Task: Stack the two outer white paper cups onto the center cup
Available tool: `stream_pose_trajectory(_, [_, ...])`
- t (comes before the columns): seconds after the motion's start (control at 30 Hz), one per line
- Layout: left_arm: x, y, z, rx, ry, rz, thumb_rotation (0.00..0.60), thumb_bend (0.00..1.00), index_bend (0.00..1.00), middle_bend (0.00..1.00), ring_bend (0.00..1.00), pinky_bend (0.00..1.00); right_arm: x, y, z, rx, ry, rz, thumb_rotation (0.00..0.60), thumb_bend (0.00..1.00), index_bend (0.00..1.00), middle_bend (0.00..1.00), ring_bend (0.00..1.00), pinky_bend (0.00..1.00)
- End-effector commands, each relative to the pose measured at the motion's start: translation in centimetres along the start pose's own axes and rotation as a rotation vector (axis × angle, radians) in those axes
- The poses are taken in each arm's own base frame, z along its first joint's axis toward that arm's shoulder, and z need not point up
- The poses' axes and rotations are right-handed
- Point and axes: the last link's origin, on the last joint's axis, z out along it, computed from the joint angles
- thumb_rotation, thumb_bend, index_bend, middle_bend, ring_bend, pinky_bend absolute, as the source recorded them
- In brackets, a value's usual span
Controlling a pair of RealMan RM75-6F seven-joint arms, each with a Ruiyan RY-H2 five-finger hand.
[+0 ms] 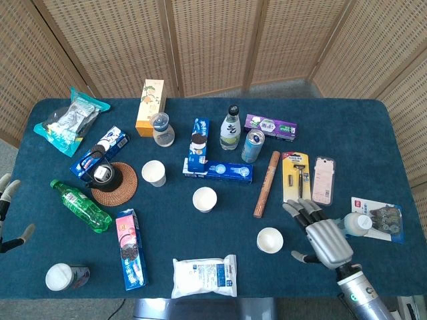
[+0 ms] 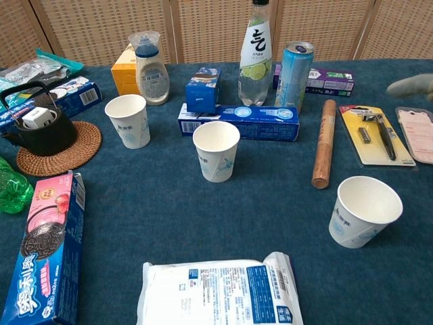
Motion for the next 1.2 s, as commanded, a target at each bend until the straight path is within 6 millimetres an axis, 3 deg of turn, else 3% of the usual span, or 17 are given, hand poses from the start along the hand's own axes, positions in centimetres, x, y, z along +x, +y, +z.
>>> stream_pose_trajectory(0.03, [0.1, 0.0, 0.0, 0.001, 0.002, -0.002, 0.600, 0.32, 0.00, 0.00, 0.00, 0.00, -1.2, -1.2, 0.7, 0.035, -0.053, 0.004, 0.600, 0.15, 0.07, 0.00, 0.00, 0.12])
stream_pose_trajectory(0.47, [0.7, -0.2, -0.2, 0.003, 0.014, -0.020, 0.600, 0.32, 0.00, 0.00, 0.00, 0.00, -5.8, -1.1, 2.0, 0.033, -0.199, 0.014, 0.600, 0.16, 0.07, 0.00, 0.00, 0.17])
stream_pose_trajectory(0.83, [0.9, -0.5, -0.1, 0.013, 0.019, -0.024, 0.600, 0.32, 0.00, 0.00, 0.00, 0.00, -7.4, -0.2, 3.0, 0.015, -0.186, 0.047, 0.600, 0.21, 0.10, 0.01, 0.00, 0.25])
stream_pose_trajectory(1.2, [0.8, -0.5, -0.1, 0.014, 0.019, -0.020, 0.600, 0.32, 0.00, 0.00, 0.00, 0.00, -7.9, 0.3, 3.1, 0.029, -0.118, 0.070, 0.600, 0.29, 0.28, 0.26, 0.02, 0.37])
